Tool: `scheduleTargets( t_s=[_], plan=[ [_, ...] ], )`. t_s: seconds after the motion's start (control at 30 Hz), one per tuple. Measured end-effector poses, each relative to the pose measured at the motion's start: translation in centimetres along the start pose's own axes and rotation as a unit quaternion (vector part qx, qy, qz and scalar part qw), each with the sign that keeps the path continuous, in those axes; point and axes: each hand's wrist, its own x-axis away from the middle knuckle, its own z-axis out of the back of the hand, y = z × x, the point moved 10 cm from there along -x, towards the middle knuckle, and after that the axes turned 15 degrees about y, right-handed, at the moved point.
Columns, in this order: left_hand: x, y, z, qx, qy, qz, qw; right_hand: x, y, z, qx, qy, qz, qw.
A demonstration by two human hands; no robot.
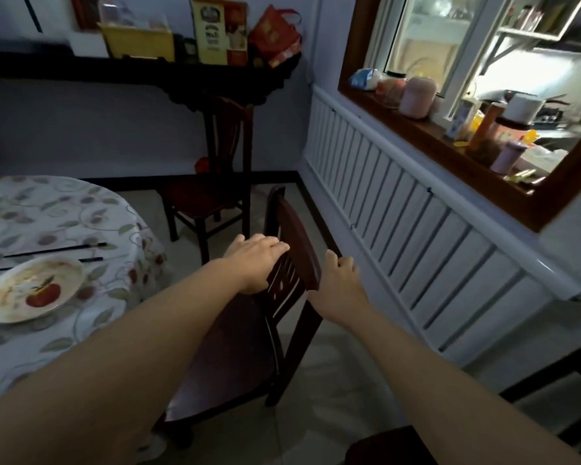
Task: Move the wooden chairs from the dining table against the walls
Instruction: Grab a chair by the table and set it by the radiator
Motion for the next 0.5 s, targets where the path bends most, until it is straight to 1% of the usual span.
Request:
scheduleTargets(
  t_s=[0.1,0.17,0.33,0.5],
  plan=[
    [-3.5,-1.1,-1.6,0.001,-0.008,0.001,1.000,-3.9,-0.1,-1.9,0.003,-0.003,-0.012,1.000],
    [-6.5,-1.6,-2.7,-0.006,-0.018,-0.010,1.000,-6.6,0.5,-3.4,-0.003,-0.013,-0.043,0.999],
    [-13.1,-2.8,-5.7,-0.026,-0.029,-0.032,0.999,-11.9,1.9,-8.0,0.026,-0.073,-0.092,0.993],
    [-17.9,-2.8,-8.4,-0.070,-0.037,-0.086,0.993,-14.5,2.1,-11.4,0.036,-0.106,-0.091,0.990]
  ],
)
